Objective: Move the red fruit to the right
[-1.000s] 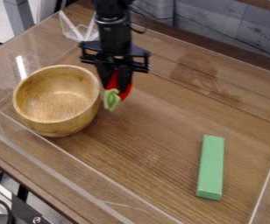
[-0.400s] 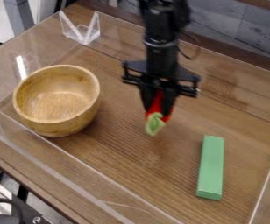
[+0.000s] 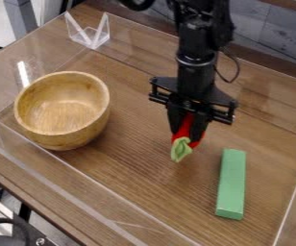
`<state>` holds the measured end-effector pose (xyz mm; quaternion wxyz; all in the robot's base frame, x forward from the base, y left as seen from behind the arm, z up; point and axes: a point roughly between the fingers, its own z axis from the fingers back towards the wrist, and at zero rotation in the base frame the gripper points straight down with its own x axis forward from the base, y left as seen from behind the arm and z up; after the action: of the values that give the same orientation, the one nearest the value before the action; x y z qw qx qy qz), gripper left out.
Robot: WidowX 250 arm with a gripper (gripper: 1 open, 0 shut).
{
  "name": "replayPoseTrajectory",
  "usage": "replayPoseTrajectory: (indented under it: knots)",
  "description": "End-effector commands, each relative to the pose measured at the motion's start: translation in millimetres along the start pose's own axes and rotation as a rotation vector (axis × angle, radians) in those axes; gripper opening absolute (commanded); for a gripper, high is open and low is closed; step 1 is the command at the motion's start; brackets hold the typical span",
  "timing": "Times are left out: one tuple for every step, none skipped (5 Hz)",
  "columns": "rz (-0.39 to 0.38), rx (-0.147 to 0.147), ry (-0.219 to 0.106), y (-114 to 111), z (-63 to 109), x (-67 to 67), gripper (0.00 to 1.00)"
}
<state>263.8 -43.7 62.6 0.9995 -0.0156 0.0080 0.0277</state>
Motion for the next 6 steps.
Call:
replayPoseTrajectory:
  knots:
    - [-0.056, -0.004, -0.051, -2.0, 11.9, 4.5, 0.00]
    - [-0.094, 0.000, -0.046, -2.5, 9.5, 5.7, 0.00]
    - [-0.135, 0.003, -0.040, 0.0, 6.6, 8.0, 0.00]
    - [-0.172, 0.005, -0.034, 2.6, 3.9, 10.7, 0.00]
    - [-0.202, 0.007, -0.029, 5.7, 1.3, 14.3, 0.00]
    - [-0.151, 0.007, -0.027, 14.2, 11.0, 22.8, 0.00]
